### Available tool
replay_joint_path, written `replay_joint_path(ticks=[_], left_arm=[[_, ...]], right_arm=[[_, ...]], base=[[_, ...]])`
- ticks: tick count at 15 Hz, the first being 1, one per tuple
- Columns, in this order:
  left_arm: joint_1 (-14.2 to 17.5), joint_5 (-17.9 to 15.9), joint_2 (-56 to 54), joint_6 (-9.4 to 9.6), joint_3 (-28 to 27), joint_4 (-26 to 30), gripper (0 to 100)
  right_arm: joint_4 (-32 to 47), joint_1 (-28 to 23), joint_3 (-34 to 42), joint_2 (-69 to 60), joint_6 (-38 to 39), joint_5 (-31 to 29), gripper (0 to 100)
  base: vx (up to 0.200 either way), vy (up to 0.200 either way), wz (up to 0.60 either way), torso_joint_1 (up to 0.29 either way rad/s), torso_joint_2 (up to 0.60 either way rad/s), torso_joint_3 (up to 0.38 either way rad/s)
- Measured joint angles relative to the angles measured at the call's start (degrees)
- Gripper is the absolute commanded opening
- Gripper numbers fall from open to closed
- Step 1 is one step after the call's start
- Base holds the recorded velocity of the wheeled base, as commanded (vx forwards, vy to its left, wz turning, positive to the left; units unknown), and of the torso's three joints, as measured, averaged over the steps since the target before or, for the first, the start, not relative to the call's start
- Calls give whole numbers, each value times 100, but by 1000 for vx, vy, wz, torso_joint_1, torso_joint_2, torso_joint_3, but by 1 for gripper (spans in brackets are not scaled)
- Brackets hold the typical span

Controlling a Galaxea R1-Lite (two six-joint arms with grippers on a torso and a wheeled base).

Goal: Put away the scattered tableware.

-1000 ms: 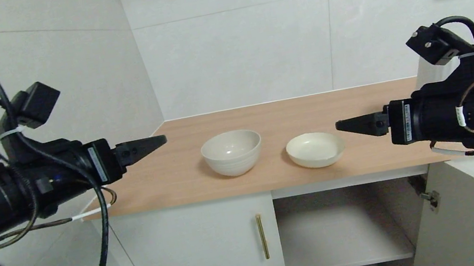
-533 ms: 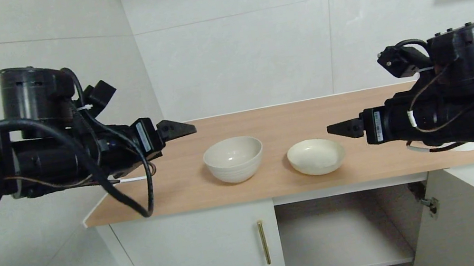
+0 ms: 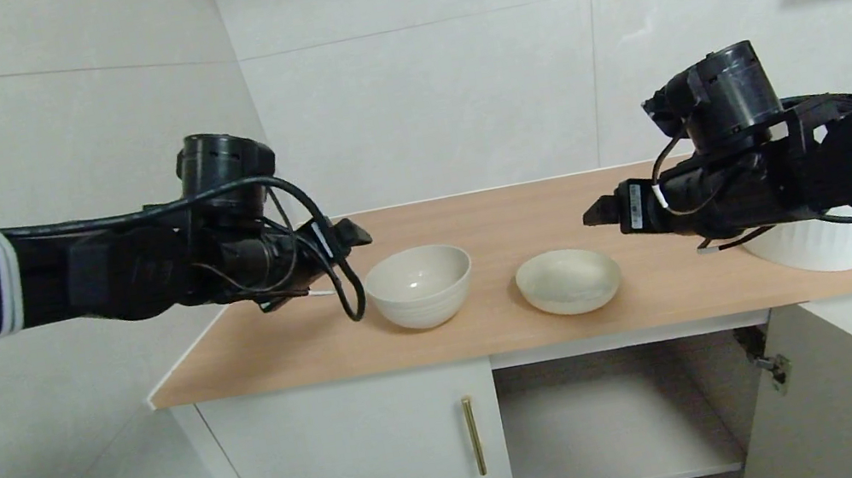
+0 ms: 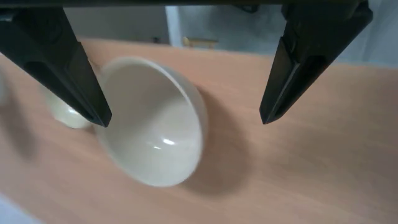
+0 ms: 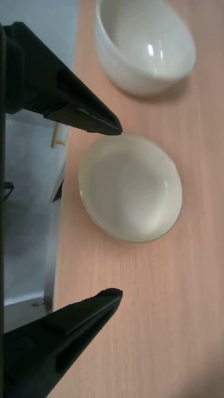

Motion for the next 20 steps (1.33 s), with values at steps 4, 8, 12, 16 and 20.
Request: replay_joint_path(ticks=[4, 8, 12, 16, 20], left_arm=[[-191, 110, 527, -6, -96, -279, 100], [-210, 110, 769, -6, -68, -416, 100], [-210, 110, 870, -6, -63, -416, 0], [-210, 112, 896, 5, -63, -410, 0], [-210, 252, 768, -1, -40, -396, 0]], right_arm=[[-83, 2, -24, 221, 9, -11, 100], [-88, 0, -26, 276, 9, -11, 100], [-85, 4, -20, 279, 11, -13, 100], [-83, 2, -15, 293, 11, -13, 100], [-79, 4, -15, 317, 6, -11, 100]], base=[[0, 0, 0, 0, 0, 0], [0, 0, 0, 0, 0, 0], [0, 0, 0, 0, 0, 0], [0, 0, 0, 0, 0, 0], [0, 0, 0, 0, 0, 0]])
